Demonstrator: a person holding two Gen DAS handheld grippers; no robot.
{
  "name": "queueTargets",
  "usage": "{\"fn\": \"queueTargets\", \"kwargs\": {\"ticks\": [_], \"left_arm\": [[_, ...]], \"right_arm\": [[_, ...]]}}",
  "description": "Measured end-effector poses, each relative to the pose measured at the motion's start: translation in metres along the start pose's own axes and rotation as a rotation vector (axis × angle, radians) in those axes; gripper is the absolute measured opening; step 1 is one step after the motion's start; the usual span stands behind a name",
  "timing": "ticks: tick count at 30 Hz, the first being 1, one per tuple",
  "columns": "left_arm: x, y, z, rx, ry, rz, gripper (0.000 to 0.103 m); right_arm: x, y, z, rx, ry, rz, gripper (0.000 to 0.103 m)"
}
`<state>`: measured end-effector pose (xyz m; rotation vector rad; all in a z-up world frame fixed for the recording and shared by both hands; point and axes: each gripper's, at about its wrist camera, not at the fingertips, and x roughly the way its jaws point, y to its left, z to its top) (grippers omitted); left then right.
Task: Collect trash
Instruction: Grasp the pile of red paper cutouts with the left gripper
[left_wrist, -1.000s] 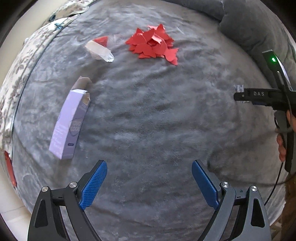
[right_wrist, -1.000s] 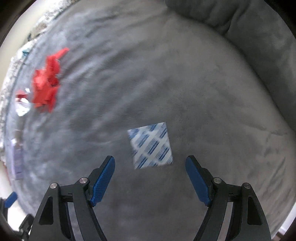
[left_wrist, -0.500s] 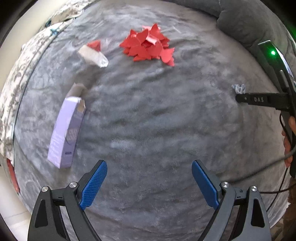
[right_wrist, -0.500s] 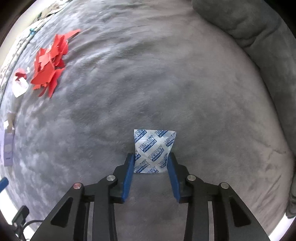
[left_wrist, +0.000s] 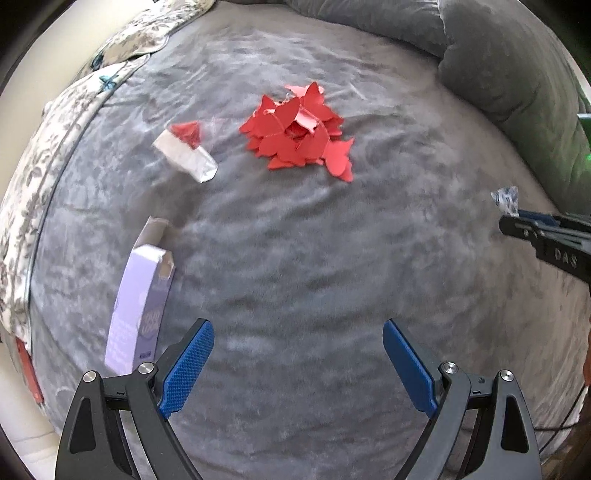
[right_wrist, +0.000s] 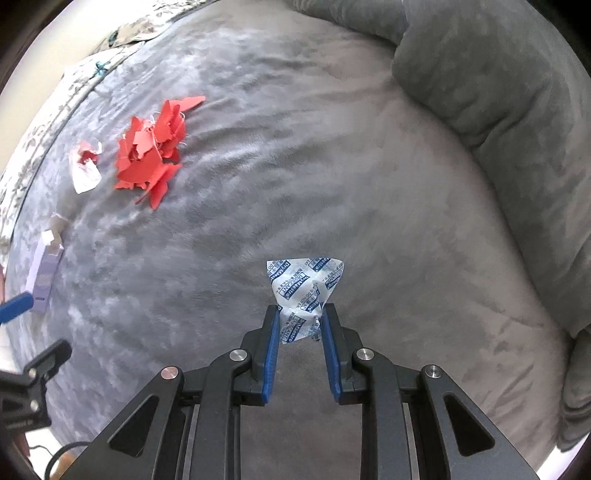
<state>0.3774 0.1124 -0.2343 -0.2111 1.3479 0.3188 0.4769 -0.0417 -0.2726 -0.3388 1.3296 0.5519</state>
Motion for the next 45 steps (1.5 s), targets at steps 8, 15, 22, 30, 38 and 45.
{"fn": "queueTargets", "kwargs": {"ticks": [8,15,22,30,38,45], "left_arm": [[0.019,-0.009,0.063,-0.017,-0.064,-0.031,0.093],[0.055,-0.015,0.121,-0.049,-0.05,-0.026,0.093],[0.097,-0.004,0.154,-0.126,0.003,-0.001,0.093],[0.119,-0.003,0.161,-0.118,0.034,0.025,0.085],[0.078,0.004,0.154,-0.068,-0.053,-0.046,0.007],[0.01,0.007,0.13,-0.041,-0.195,-0.203,0.007]], "right_arm": [[-0.022,-0.029,-0.027,0.038,-0.017,0.097,0.022],[-0.015,-0.038,-0.041,0.074,-0.009,0.153,0.022],[-0.013,-0.042,-0.04,0.094,-0.018,0.193,0.022],[-0.013,-0.036,-0.037,0.101,-0.021,0.228,0.022],[-0.016,-0.03,-0.041,0.095,-0.026,0.232,0.022],[-0.031,-0.025,-0.044,0.087,-0.045,0.23,0.022]]}}
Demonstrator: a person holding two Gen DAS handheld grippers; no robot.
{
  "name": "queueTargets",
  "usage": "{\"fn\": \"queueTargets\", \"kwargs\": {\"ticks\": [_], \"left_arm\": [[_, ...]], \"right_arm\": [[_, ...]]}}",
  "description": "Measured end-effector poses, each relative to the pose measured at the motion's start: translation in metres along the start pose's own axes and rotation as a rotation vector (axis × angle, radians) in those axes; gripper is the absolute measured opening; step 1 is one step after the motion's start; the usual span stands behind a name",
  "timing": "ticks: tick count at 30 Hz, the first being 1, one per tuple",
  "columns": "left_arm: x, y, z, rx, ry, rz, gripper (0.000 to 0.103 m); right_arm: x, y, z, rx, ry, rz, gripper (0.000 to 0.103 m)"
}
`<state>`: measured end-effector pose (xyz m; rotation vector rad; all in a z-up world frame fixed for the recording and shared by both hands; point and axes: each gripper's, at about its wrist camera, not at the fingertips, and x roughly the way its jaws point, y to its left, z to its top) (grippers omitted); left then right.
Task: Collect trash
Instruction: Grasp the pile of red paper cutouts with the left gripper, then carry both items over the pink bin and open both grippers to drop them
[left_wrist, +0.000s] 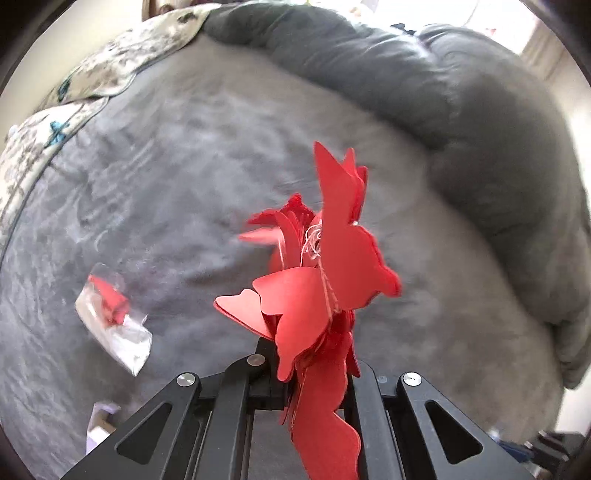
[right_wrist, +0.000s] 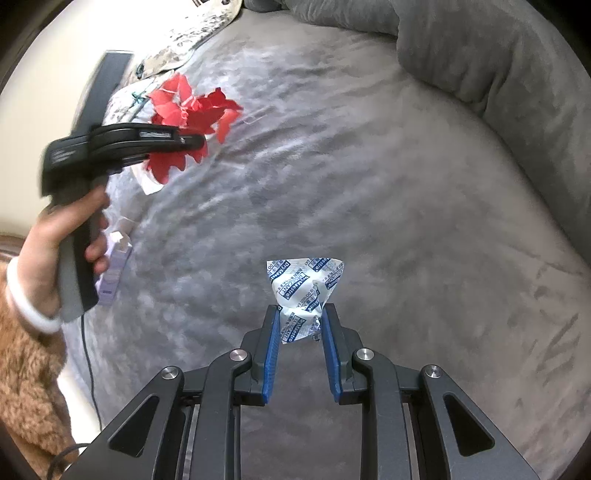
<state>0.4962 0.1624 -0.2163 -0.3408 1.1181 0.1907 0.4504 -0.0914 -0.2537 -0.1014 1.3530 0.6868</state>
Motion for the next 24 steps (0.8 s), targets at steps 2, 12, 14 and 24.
{"fn": "queueTargets", "kwargs": {"ticks": [2,12,14,24], "left_arm": [[-0.02,-0.01,-0.01,0.007,-0.03,-0.047,0.007],[-0.133,0.017,-0.096,-0.117,-0.118,-0.102,0.007],[-0.156,0.042,-0.126,-0.168,-0.121,-0.063,0.007],[-0.253,0.176,-0.318,-0.459,-0.08,0.185,0.007]], "right_arm": [[-0.004,0.005,0.0,-0.002,-0.006,0.002,0.022],[-0.027,0.056,-0.011,-0.077,-0.034,0.039,0.022],[-0.03,0.082,-0.015,-0.122,-0.036,0.066,0.022],[-0.009,0.264,-0.065,-0.436,0.054,0.196,0.022]]}}
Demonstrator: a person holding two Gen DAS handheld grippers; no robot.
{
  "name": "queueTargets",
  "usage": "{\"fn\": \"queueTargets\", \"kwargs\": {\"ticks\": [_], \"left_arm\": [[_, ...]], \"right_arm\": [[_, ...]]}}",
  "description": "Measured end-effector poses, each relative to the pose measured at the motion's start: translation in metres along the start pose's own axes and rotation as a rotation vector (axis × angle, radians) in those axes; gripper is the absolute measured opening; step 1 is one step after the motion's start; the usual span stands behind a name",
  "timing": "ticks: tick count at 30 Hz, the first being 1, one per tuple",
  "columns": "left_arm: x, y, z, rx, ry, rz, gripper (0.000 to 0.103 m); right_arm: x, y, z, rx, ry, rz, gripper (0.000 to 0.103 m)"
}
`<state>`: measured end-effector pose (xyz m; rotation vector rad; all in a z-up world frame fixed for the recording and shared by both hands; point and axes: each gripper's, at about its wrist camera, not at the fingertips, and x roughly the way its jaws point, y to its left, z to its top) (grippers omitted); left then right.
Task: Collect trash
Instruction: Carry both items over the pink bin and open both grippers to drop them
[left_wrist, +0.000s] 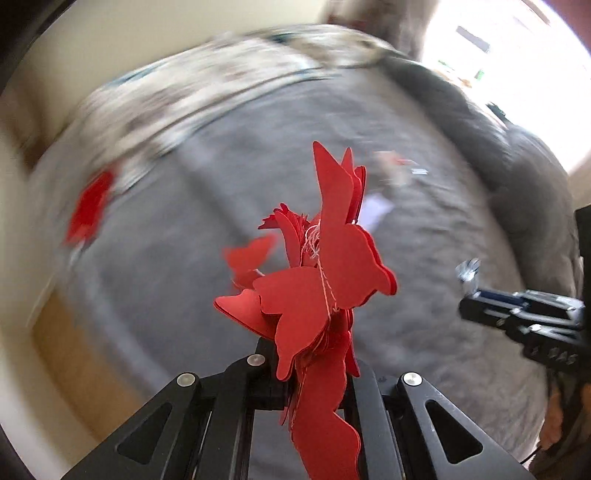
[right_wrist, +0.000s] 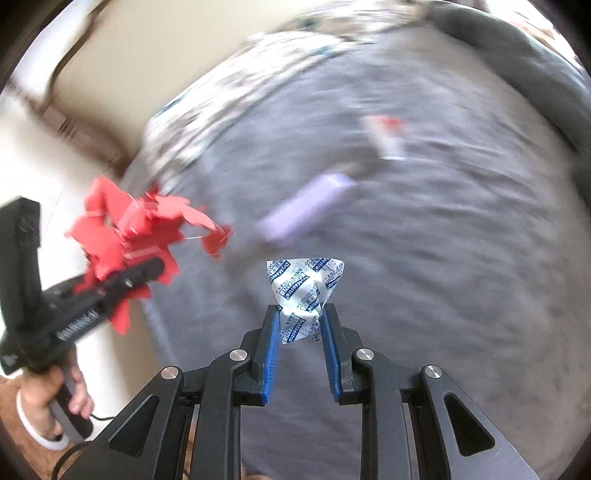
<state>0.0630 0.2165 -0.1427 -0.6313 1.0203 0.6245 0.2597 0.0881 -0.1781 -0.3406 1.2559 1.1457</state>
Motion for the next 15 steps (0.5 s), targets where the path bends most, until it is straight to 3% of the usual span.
{"fn": "queueTargets", "kwargs": {"ticks": [6,11,15], "left_arm": [[-0.05,0.128,-0.101,-0.256,0.035,0.121,0.007],[-0.079,0.201,-0.183,-0.423,0.071,0.165,0.007],[-0.09,0.239,-0.244,-0.54,0.104,0.162,0.007]], "right_arm": [[0.046,0.145,-0.012,-0.232,0.117,0.129,0.022],[0.086,0.258,-0.049,-0.422,0.244,0.216,0.022],[0.116,0.315,-0.083,-0.505,0.35,0.257,0.022]]}}
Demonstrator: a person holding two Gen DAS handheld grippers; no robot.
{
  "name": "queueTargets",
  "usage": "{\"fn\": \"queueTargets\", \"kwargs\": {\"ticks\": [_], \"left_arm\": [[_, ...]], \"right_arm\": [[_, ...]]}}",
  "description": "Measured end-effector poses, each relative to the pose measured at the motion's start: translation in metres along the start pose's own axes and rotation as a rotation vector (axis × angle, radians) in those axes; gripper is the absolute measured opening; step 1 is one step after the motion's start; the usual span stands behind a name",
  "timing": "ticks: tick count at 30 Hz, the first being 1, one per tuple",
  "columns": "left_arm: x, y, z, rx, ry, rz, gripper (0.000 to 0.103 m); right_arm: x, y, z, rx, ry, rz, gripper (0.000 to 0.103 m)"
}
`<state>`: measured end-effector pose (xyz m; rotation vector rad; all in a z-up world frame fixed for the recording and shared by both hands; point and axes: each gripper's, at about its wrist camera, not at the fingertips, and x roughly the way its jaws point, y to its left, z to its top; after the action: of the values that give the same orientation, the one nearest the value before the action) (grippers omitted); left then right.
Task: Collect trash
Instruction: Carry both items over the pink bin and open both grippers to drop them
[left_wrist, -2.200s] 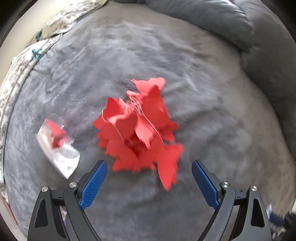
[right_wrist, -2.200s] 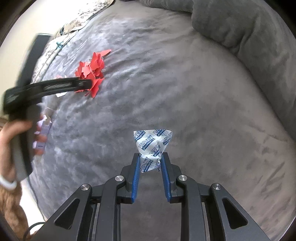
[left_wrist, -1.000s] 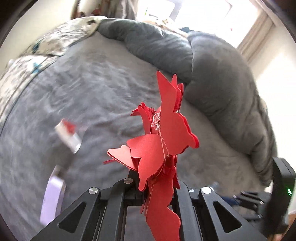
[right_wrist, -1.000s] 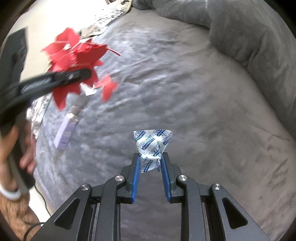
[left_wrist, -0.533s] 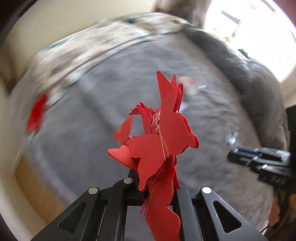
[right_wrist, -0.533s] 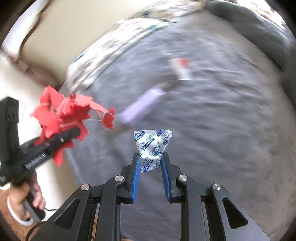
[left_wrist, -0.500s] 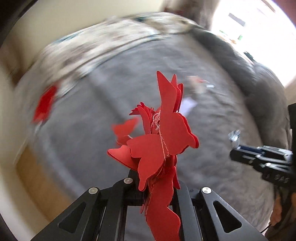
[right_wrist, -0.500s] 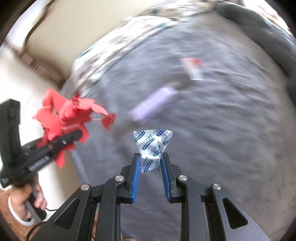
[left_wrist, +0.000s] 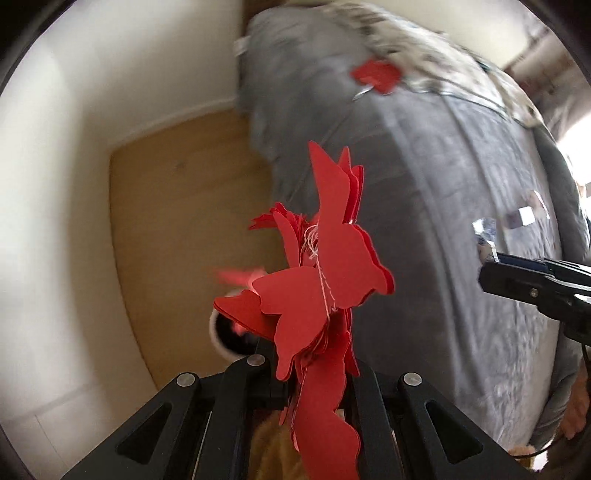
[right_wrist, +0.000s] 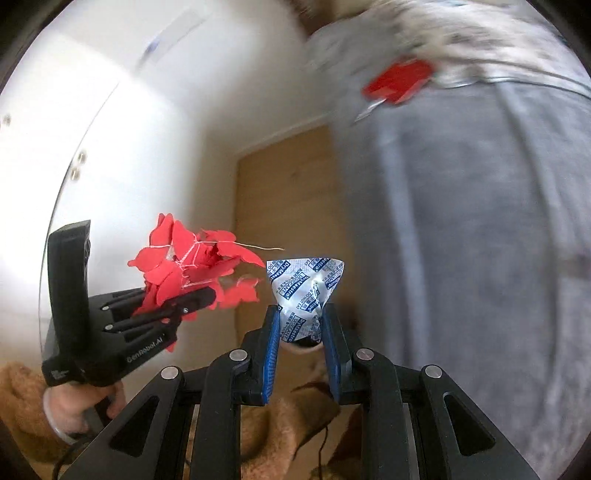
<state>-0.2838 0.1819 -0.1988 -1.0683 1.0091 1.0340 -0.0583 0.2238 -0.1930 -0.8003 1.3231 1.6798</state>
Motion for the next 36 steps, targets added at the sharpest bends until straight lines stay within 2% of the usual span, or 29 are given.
{"fn": "queueTargets", "kwargs": {"ticks": [5,9,14,20,24,25,27,28,33,36], "left_arm": [[0.027,0.042,-0.028,-0.092,0.05,-0.04,0.007],[0.049,0.066,-0.042,-0.151,0.075,-0.078,0.007],[0.066,0.099,-0.054,-0.21,0.085,-0.06,0.007],[0.089,0.121,-0.06,-0.215,0.085,-0.038,0.007],[0.096,0.132,-0.063,-0.214,0.092,-0.041,0.007],[0.097,0.133,-0.065,-0.214,0.095,-0.044,0.007],[0.1,0.138,-0.067,-0.223,0.104,-0.05,0.007],[0.102,0.139,-0.067,-0.23,0.108,-0.055,0.007],[0.109,0.143,-0.067,-0.244,0.121,-0.075,0.007],[0.113,0.143,-0.066,-0.247,0.126,-0.087,0.007]], "right_arm": [[0.071,0.053,-0.002,-0.079,0.152,0.041,0.022],[0.125,0.074,-0.006,-0.115,0.261,0.033,0.022],[0.182,0.077,-0.006,-0.116,0.347,0.013,0.022],[0.244,0.09,-0.01,-0.18,0.424,-0.028,0.022],[0.259,0.102,-0.014,-0.234,0.444,-0.051,0.023],[0.262,0.103,-0.013,-0.239,0.445,-0.051,0.025],[0.264,0.109,-0.017,-0.245,0.458,-0.055,0.035],[0.266,0.11,-0.017,-0.244,0.459,-0.059,0.036],[0.271,0.11,-0.018,-0.249,0.452,-0.089,0.06],[0.273,0.108,-0.016,-0.247,0.458,-0.101,0.061]]}}
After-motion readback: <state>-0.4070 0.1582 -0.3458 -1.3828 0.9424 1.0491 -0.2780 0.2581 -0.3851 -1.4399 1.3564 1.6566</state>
